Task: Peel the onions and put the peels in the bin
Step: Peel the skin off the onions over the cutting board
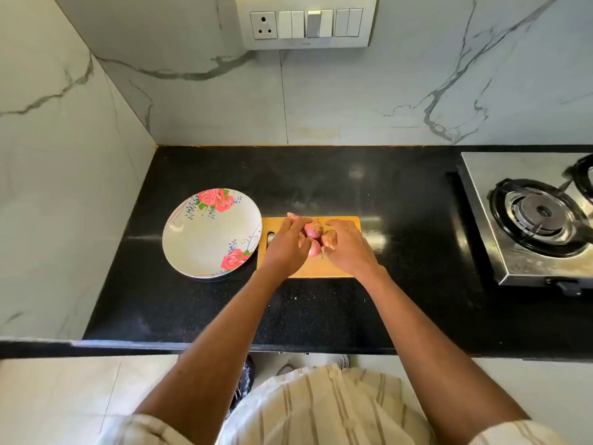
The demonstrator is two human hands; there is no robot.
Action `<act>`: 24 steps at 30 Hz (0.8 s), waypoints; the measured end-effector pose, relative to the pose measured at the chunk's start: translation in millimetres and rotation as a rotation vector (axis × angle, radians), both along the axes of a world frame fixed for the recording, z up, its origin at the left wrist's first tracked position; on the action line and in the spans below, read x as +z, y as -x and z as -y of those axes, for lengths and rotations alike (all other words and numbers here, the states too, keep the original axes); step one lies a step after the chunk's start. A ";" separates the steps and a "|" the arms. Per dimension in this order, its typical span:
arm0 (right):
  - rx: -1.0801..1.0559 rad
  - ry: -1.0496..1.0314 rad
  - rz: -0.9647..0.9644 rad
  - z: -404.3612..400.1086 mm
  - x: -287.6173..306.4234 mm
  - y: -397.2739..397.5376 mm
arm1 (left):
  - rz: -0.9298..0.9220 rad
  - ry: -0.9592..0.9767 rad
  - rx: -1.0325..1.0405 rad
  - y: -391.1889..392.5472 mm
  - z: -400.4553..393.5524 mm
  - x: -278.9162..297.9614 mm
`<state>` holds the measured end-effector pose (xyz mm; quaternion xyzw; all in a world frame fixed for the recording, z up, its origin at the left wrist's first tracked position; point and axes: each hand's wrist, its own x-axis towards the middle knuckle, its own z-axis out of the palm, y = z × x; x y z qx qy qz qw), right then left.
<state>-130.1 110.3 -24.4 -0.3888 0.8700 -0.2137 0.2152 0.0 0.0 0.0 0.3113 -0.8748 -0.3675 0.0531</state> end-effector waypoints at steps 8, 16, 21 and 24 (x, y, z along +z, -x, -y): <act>0.004 0.077 0.084 -10.7 -22.2 7.5 | -0.071 -0.237 0.238 -0.8 -25.4 -13.5; -0.227 0.419 0.501 -21.7 3.0 14.6 | -0.248 -0.666 0.456 14.1 -31.3 2.4; -0.143 0.530 0.746 -11.9 20.7 13.4 | -0.384 -0.916 0.452 28.5 -29.3 11.4; -0.101 0.510 0.668 -11.0 23.3 15.2 | -0.435 -0.932 0.486 25.1 -29.8 6.7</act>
